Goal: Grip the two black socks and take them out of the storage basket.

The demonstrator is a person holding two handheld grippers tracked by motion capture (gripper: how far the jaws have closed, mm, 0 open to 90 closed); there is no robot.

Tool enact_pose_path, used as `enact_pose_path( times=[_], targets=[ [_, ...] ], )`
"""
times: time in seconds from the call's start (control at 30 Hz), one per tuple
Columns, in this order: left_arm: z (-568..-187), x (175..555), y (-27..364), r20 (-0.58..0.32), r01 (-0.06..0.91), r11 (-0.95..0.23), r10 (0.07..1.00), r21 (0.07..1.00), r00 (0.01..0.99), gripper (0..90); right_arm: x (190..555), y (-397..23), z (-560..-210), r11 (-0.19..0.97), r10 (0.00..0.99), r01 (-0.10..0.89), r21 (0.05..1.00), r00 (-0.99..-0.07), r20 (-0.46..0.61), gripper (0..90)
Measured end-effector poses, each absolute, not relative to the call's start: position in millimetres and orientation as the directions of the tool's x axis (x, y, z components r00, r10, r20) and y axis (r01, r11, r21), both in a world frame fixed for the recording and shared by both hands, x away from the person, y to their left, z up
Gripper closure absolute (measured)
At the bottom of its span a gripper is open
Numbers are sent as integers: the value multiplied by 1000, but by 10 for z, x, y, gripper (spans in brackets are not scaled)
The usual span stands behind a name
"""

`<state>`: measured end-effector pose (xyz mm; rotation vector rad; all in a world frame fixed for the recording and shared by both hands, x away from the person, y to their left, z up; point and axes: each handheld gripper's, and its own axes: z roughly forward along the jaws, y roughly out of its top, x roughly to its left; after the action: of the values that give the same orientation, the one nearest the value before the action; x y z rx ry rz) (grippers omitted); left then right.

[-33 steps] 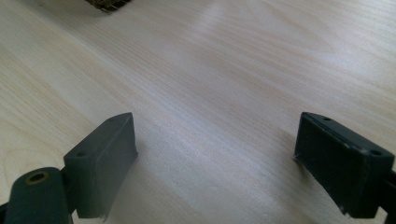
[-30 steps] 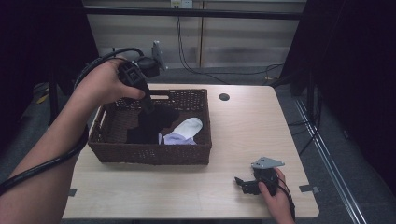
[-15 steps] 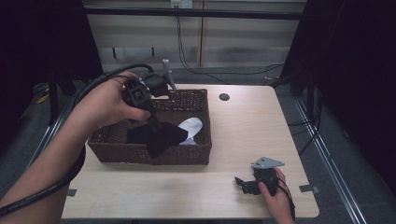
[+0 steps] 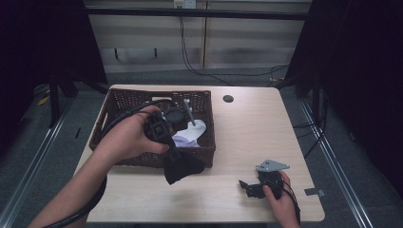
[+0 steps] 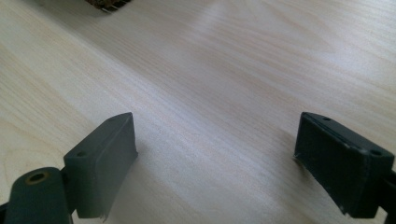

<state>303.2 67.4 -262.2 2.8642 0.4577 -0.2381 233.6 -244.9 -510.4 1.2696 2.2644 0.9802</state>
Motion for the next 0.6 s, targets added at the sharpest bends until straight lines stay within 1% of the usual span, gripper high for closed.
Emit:
enact_pose_path(
  times=[0.13,0.27,0.6],
  targets=[
    [-2867,3058,607,-211,332,-924,292,190,933,866,2337,-2450,-5105,355,848,594,722,-530,19,118],
    [-3130,3116,539,-228,347,-925,308,158,924,866,2336,-2450,-5105,355,848,594,722,-529,19,117],
    [-3630,3219,397,-222,362,-922,329,134,918,866,2335,-2449,-5105,353,849,597,721,-528,21,118]
  ],
)
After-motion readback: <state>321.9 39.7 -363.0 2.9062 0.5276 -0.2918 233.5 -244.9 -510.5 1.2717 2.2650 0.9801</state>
